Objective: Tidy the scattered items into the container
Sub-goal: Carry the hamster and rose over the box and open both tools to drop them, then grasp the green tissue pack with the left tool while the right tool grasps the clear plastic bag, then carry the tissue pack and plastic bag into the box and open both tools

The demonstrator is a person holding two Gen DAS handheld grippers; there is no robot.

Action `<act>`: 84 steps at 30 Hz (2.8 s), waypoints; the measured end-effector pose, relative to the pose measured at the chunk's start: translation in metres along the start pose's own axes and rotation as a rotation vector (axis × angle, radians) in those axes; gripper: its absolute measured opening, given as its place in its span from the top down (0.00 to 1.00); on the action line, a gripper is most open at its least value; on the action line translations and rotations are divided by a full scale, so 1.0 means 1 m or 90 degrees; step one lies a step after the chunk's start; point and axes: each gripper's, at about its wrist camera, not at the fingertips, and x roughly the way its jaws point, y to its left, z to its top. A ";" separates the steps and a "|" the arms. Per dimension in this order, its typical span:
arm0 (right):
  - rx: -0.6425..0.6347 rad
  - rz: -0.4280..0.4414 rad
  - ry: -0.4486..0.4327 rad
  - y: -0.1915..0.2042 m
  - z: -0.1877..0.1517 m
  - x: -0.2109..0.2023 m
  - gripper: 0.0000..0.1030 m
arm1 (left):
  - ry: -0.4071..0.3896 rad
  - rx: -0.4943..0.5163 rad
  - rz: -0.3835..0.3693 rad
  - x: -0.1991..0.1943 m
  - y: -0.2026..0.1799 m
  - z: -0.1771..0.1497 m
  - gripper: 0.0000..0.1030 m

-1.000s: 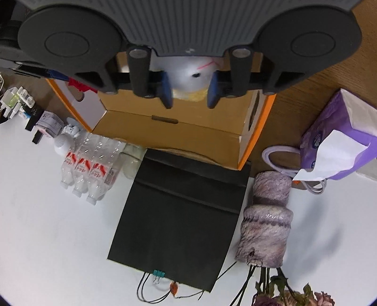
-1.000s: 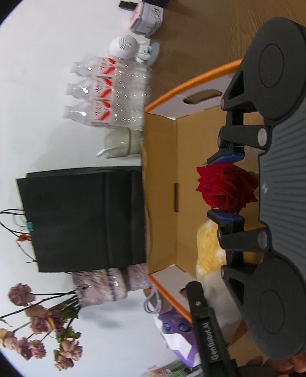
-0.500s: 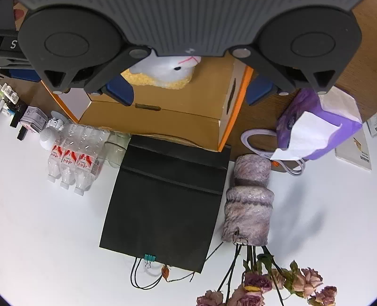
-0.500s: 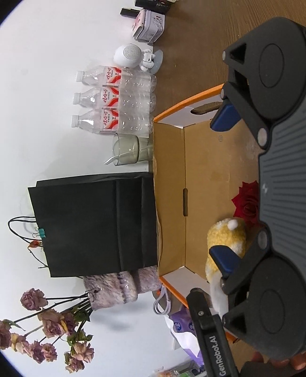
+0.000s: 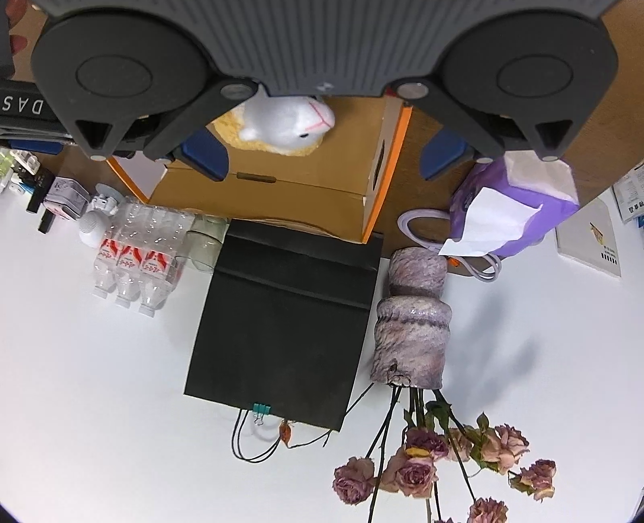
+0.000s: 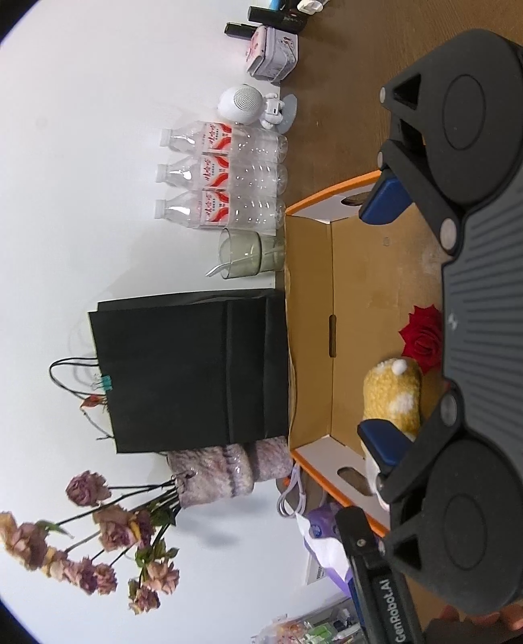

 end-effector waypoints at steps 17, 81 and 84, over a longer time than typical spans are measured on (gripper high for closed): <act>-0.040 -0.023 -0.009 -0.023 -0.076 -0.107 0.00 | 0.000 0.036 -0.042 -0.098 0.023 -0.028 0.00; -0.106 0.071 -0.005 0.029 -0.139 -0.124 0.71 | 0.098 0.064 -0.163 -0.103 0.009 -0.097 0.55; -0.090 0.072 -0.024 0.026 -0.123 -0.120 0.71 | 0.077 0.056 -0.173 -0.095 0.003 -0.080 0.55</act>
